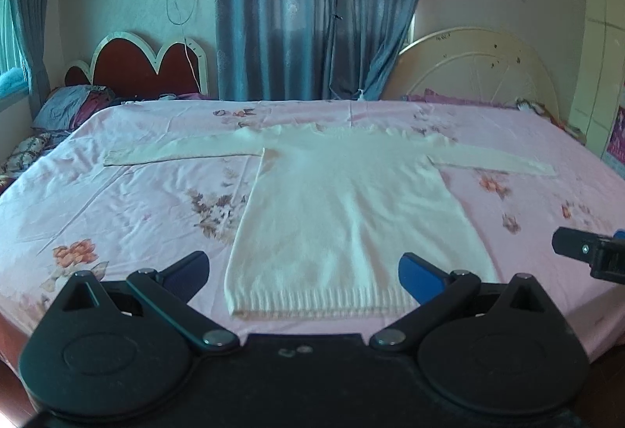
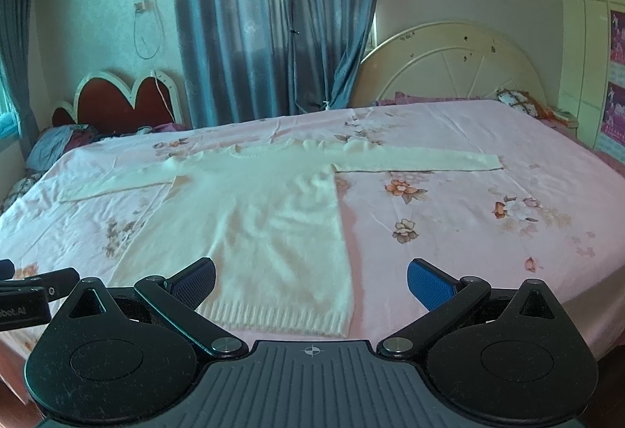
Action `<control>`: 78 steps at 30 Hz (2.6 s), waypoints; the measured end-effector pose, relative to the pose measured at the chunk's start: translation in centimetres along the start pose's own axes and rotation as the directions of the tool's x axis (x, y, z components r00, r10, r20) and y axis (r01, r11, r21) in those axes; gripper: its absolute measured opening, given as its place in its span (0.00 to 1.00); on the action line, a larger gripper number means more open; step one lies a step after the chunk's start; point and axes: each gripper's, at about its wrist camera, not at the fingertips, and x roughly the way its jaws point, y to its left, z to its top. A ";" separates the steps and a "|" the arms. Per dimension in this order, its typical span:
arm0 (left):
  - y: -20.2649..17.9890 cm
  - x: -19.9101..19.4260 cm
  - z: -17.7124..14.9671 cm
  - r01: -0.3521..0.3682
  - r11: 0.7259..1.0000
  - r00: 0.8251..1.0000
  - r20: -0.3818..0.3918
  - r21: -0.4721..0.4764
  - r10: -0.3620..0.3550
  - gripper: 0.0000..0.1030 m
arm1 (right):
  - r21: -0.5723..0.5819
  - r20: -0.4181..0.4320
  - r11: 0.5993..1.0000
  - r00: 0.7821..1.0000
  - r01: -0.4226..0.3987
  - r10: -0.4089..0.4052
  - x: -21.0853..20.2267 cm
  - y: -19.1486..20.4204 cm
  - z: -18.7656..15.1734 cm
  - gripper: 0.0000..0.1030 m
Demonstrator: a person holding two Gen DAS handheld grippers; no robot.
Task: Fold small clothes
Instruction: 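Grasp the cream sweater's sleeve cuff with the right gripper, then fold the held sleeve across the sweater body with the right gripper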
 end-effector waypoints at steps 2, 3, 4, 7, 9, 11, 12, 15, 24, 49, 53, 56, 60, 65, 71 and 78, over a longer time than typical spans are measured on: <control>0.4 1.7 1.0 0.038 0.999 0.999 0.003 -0.014 -0.037 1.00 | 0.020 -0.005 1.000 1.000 0.008 -0.008 1.5 -0.2 0.9 1.00; 0.4 2.6 1.5 0.049 0.999 0.999 0.005 -0.016 -0.049 1.00 | 0.027 -0.004 0.999 1.000 0.019 -0.019 2.4 -0.3 1.3 1.00; 0.4 3.5 2.0 0.053 0.999 0.999 0.007 -0.013 -0.053 1.00 | 0.033 -0.002 0.999 1.000 0.022 -0.022 3.0 -0.6 1.6 1.00; 0.1 6.3 3.5 0.073 0.997 0.997 0.015 0.008 -0.074 1.00 | 0.071 -0.005 0.997 1.000 0.030 -0.029 5.5 -1.0 2.9 1.00; 0.0 8.2 4.5 0.098 0.995 0.995 0.019 0.020 -0.098 1.00 | 0.091 0.001 0.995 0.999 0.046 -0.046 7.1 -1.2 3.7 1.00; -0.1 10.1 5.6 0.127 0.991 0.992 0.001 0.037 -0.127 1.00 | 0.112 0.000 0.992 0.998 0.063 -0.063 8.4 -1.4 4.5 1.00; -0.2 10.8 6.0 0.134 0.990 0.991 -0.005 0.047 -0.134 1.00 | 0.121 0.001 0.990 0.997 0.073 -0.074 9.0 -1.5 4.9 1.00; -0.1 12.8 7.4 0.213 0.974 0.977 -0.026 0.072 -0.211 1.00 | 0.150 0.020 0.982 0.993 0.112 -0.117 10.5 -2.2 6.3 1.00; -1.7 19.7 9.9 0.223 0.973 0.974 -0.048 0.059 -0.220 1.00 | 0.216 0.084 0.949 0.963 0.232 -0.254 14.6 -7.1 10.1 1.00; -15.7 37.4 13.5 0.077 0.988 0.973 -0.226 0.136 -0.045 0.94 | 0.663 -0.118 0.698 0.958 0.272 -0.262 35.2 -38.2 11.0 0.24; -17.6 38.5 13.7 0.089 0.984 0.969 -0.240 0.154 -0.051 0.95 | 0.678 -0.096 0.693 0.964 0.245 -0.247 35.4 -39.5 10.5 0.24; -18.3 39.0 13.9 0.091 0.982 0.968 -0.245 0.163 -0.049 0.95 | 0.703 -0.074 0.677 0.968 0.220 -0.238 35.2 -40.2 10.2 0.24; -18.2 39.1 14.5 0.095 0.982 0.971 -0.234 0.163 -0.055 0.95 | 0.678 -0.047 0.697 0.961 0.232 -0.274 34.0 -40.1 10.8 0.01; -16.0 39.3 14.7 0.069 0.985 0.969 -0.244 0.160 -0.028 0.95 | 0.583 -0.123 0.747 0.943 0.321 -0.309 34.6 -39.1 11.8 0.01; -10.7 39.2 14.1 0.051 0.991 0.964 -0.265 0.123 -0.017 0.93 | 0.473 0.017 0.859 0.973 0.195 -0.230 32.6 -32.2 15.7 0.01; -3.5 40.7 13.7 0.059 0.997 0.965 -0.260 0.044 -0.046 0.87 | 0.272 0.041 0.961 0.998 -0.052 0.042 33.1 -16.6 18.6 0.01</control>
